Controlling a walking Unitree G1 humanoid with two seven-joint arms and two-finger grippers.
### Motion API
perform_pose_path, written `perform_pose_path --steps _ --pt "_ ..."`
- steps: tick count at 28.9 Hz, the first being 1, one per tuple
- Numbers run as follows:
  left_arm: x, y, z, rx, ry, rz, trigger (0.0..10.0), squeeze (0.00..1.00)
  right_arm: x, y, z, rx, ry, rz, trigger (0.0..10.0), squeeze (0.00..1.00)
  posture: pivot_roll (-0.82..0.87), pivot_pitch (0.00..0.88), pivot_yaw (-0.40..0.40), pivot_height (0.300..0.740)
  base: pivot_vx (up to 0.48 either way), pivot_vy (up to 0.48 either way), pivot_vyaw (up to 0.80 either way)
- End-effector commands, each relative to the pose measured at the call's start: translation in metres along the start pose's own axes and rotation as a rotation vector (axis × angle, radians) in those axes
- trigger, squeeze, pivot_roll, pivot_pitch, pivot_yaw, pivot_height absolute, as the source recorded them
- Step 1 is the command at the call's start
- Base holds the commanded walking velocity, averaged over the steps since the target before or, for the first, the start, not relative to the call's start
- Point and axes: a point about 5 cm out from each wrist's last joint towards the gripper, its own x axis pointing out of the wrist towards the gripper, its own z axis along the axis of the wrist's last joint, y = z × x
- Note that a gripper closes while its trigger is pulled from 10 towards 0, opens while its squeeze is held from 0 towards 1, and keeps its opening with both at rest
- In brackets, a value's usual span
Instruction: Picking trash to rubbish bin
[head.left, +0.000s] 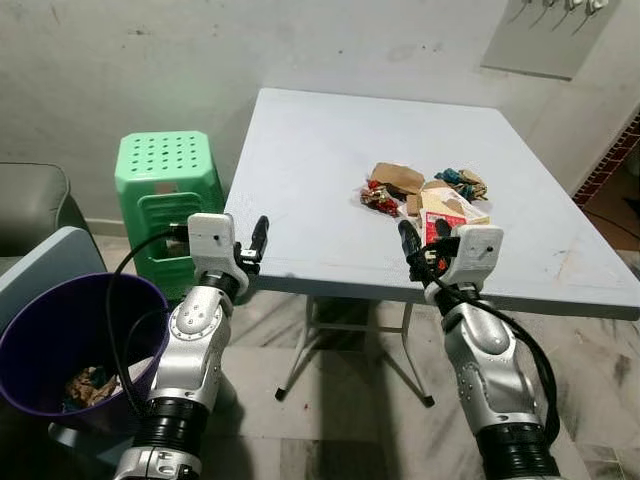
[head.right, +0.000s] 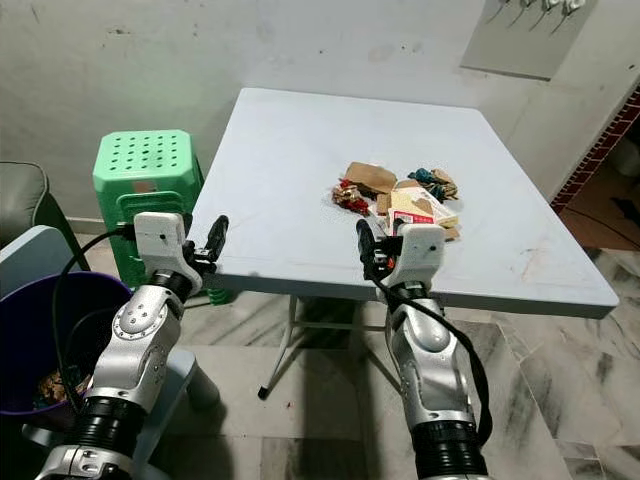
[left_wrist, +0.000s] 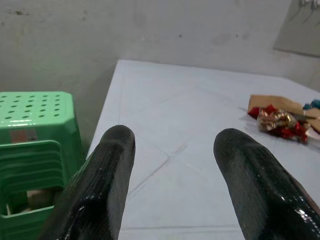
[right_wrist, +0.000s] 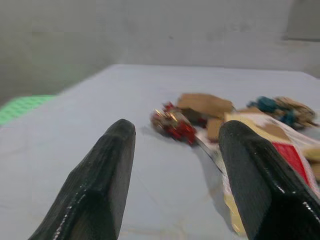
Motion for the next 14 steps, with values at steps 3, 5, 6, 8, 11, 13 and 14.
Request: perform_pose_path --steps 3,5,6,8,11,13,14 --pt "0.003 0.0 0.0 0.018 0.011 -0.016 10.0 0.0 -0.002 -0.003 -0.002 -0.015 0.006 -0.023 10.0 0.0 0.01 0.0 -0.079 0.74 0.0 -0.099 0.0" --pt "0.004 0.003 0.002 0.022 0.008 -0.013 10.0 0.0 -0.002 -0.004 -0.002 -0.018 0.005 -0.021 10.0 0.0 0.01 0.0 -0.079 0.74 0.0 -0.375 0.0" --pt "0.004 0.003 0.002 0.022 0.008 -0.013 10.0 0.0 -0.002 -0.004 -0.002 -0.018 0.005 -0.021 10.0 0.0 0.01 0.0 -0.079 0.74 0.0 -0.454 0.0" --pt "0.005 0.007 0.003 0.023 0.009 -0.002 10.0 0.0 -0.004 -0.005 -0.003 -0.02 0.004 -0.022 10.0 0.0 0.01 0.0 -0.079 0.74 0.0 -0.458 0.0" --pt "0.005 0.01 0.004 0.026 0.007 0.006 10.0 0.0 -0.006 -0.006 -0.004 -0.028 0.005 -0.026 10.0 0.0 0.01 0.0 -0.08 0.74 0.0 -0.458 0.0" --pt "0.004 0.01 0.003 0.028 0.007 0.006 10.0 0.0 -0.007 -0.006 -0.005 -0.031 0.006 -0.028 10.0 0.0 0.01 0.0 -0.081 0.74 0.0 -0.458 0.0" --pt "0.004 0.009 0.002 0.021 0.01 0.003 10.0 0.0 -0.008 -0.006 -0.005 -0.031 0.006 -0.027 10.0 0.0 0.01 0.0 -0.082 0.74 0.0 -0.461 0.0"
